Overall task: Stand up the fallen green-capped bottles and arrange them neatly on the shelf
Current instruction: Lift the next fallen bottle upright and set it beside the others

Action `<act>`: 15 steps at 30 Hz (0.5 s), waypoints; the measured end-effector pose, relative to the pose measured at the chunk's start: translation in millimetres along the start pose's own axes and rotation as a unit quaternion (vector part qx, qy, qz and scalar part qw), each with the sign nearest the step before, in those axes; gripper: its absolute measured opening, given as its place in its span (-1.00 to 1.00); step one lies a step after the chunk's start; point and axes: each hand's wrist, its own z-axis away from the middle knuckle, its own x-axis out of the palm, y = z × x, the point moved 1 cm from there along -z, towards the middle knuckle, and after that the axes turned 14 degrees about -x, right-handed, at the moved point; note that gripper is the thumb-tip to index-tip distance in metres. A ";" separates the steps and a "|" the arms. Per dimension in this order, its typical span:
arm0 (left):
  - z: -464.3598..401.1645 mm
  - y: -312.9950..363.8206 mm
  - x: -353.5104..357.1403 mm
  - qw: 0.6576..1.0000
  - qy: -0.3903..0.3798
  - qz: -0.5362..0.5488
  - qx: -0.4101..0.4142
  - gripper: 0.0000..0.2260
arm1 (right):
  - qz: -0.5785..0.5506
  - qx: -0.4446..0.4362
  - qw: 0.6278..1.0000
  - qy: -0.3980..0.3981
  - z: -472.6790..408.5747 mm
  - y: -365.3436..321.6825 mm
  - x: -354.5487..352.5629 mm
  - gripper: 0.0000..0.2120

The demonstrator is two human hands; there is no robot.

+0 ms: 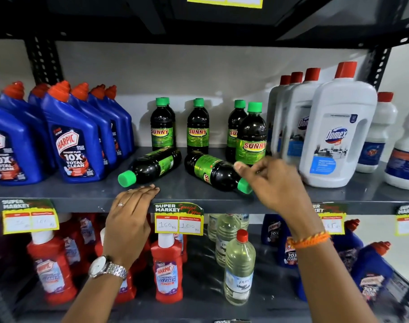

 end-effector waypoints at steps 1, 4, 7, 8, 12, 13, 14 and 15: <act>-0.2 -0.8 0.6 1.000 -0.005 -0.003 0.001 -0.53 | 0.011 0.002 0.999 -0.033 6.6 -3.1 6.0 -0.49; 1.9 -5.9 -0.1 1.000 -0.019 -0.011 0.009 -0.50 | 0.036 -0.001 0.999 -0.029 12.8 -8.8 16.7 -0.63; 2.2 -7.9 -1.4 1.000 -0.024 -0.014 0.013 -0.48 | 0.005 0.024 1.000 0.018 12.5 -10.8 20.3 -0.73; 1.4 -7.7 -1.5 1.000 -0.026 -0.013 0.013 -0.47 | -0.014 0.031 0.999 0.040 11.0 -12.1 19.7 -0.74; 0.0 -8.5 -0.6 0.999 -0.041 0.000 0.007 -0.44 | -0.018 -0.002 0.994 0.104 -3.1 -29.1 6.6 -0.76; -0.6 -9.7 -0.9 0.999 -0.047 0.000 0.008 -0.44 | -0.011 -0.020 0.994 0.110 -9.6 -35.6 2.0 -0.76; -1.0 -10.9 -1.2 0.999 -0.050 0.000 0.009 -0.45 | -0.004 -0.038 0.993 0.112 -17.8 -41.7 -1.9 -0.74; -1.4 -12.0 -1.1 0.999 -0.050 0.000 0.011 -0.45 | 0.004 -0.059 0.992 0.109 -26.8 -48.7 -6.0 -0.73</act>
